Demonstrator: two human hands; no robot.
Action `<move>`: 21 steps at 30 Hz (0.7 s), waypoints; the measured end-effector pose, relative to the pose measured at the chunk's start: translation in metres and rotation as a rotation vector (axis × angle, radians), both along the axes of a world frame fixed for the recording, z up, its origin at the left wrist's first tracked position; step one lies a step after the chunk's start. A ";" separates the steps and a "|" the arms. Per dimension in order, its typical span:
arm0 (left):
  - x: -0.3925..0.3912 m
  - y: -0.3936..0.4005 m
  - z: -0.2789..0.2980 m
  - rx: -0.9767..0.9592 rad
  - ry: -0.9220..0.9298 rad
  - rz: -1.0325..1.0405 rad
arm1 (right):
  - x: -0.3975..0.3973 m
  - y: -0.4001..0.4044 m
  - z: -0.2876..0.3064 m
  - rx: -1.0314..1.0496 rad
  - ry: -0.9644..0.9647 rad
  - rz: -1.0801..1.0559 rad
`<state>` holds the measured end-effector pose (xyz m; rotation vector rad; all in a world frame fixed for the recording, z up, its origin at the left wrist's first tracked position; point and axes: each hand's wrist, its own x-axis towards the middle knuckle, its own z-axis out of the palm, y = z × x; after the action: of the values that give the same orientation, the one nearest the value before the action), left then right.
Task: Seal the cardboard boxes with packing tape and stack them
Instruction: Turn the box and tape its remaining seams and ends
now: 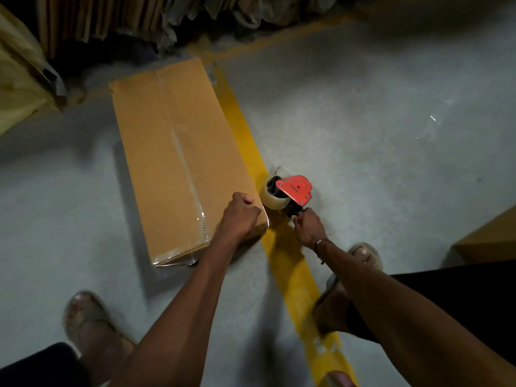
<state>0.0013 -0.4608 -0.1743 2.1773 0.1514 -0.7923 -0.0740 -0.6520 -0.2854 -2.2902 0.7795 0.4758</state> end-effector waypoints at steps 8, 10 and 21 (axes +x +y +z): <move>0.001 0.000 -0.007 -0.015 0.001 0.036 | -0.007 -0.008 -0.009 0.162 0.052 -0.033; 0.001 -0.001 -0.005 -0.009 0.006 0.038 | -0.008 -0.008 -0.003 0.185 0.015 -0.112; 0.001 -0.002 0.005 -0.002 0.022 0.054 | 0.002 0.084 0.057 1.035 -0.164 -0.654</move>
<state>0.0019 -0.4633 -0.1689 2.1540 0.2201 -0.7860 -0.0719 -0.5683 -0.2283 -1.0311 0.8620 0.2690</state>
